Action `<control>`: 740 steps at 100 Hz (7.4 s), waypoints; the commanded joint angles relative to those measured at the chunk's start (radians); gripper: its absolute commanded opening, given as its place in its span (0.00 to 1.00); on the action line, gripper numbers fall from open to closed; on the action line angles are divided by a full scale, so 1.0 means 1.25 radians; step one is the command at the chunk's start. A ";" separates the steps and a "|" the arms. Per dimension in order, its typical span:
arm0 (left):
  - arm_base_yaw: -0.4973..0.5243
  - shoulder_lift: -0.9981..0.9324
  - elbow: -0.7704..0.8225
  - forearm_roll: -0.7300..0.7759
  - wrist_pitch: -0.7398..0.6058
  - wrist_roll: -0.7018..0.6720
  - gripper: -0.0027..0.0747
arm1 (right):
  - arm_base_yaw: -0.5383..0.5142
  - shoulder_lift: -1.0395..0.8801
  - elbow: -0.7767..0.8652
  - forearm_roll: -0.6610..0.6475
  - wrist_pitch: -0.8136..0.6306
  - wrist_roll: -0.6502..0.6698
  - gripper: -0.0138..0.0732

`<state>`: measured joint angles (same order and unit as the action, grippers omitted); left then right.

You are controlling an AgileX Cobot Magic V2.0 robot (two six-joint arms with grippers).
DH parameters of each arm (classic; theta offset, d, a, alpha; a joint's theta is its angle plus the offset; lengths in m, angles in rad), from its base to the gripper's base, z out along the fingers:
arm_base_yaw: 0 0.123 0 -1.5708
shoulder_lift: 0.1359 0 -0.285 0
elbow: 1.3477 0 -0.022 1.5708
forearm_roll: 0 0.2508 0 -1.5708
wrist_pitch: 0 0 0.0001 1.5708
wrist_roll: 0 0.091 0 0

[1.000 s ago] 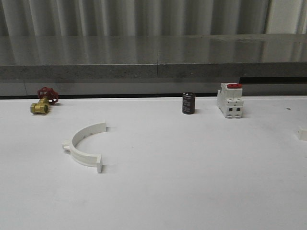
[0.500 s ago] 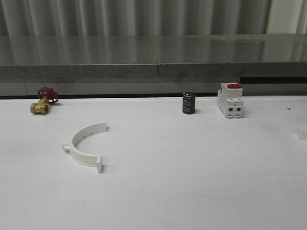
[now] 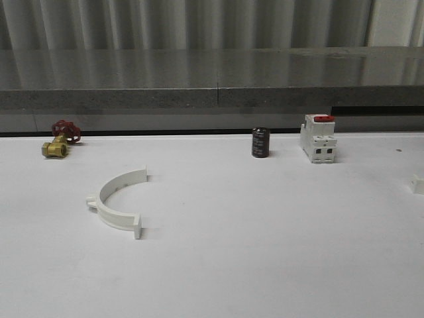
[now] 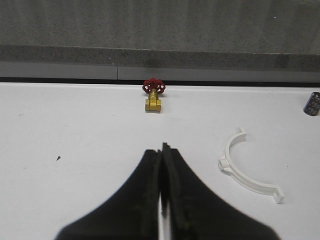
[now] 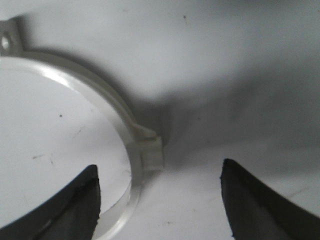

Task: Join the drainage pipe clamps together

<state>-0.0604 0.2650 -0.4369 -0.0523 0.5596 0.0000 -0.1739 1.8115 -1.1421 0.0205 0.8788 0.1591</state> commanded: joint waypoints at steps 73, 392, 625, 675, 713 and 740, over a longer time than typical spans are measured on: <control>0.000 0.007 -0.019 -0.007 -0.060 0.004 0.01 | -0.005 -0.008 -0.044 0.022 0.004 -0.003 0.19; 0.000 0.007 -0.019 -0.007 -0.060 0.004 0.01 | 0.649 0.357 -0.730 0.012 0.183 0.383 0.64; 0.000 0.007 -0.019 -0.007 -0.060 0.004 0.01 | 0.230 -1.040 0.507 -0.177 -0.405 0.086 0.08; 0.000 0.007 -0.019 -0.007 -0.060 0.004 0.01 | 0.127 -1.277 0.789 -0.022 -0.659 -0.127 0.08; 0.000 0.007 -0.019 -0.007 -0.060 0.004 0.01 | 0.081 -1.475 0.923 -0.022 -0.715 -0.127 0.08; 0.000 0.009 -0.018 -0.007 -0.063 0.004 0.01 | 0.081 -1.473 0.922 -0.022 -0.703 -0.127 0.08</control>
<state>-0.0604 0.2643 -0.4336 -0.0523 0.5596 0.0000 -0.0671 -0.0081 0.0270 -0.0108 0.0645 0.0121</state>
